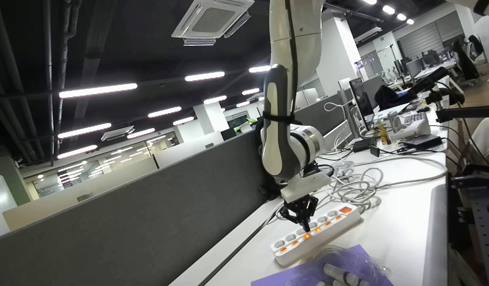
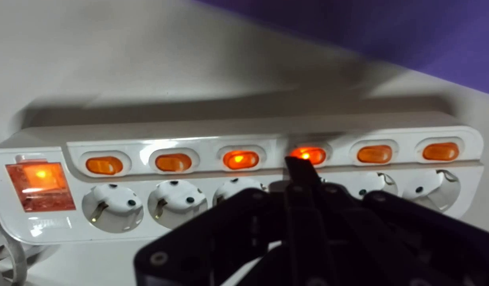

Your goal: Flip the second switch from the left on the adaptor.

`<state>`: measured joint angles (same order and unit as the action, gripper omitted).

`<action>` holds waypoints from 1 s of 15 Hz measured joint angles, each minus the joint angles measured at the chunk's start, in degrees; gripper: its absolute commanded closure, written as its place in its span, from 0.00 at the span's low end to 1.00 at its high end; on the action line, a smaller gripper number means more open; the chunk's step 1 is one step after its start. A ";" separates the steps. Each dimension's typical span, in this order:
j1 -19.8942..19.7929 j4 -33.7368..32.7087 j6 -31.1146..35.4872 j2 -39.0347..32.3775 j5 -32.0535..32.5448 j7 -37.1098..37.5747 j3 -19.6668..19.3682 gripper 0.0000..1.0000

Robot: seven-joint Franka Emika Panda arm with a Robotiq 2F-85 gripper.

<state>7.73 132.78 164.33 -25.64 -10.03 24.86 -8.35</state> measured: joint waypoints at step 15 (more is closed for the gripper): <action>-0.06 -0.90 1.60 -1.65 -0.20 -0.01 0.54 1.00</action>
<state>7.68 131.88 165.93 -27.29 -10.23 24.86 -7.81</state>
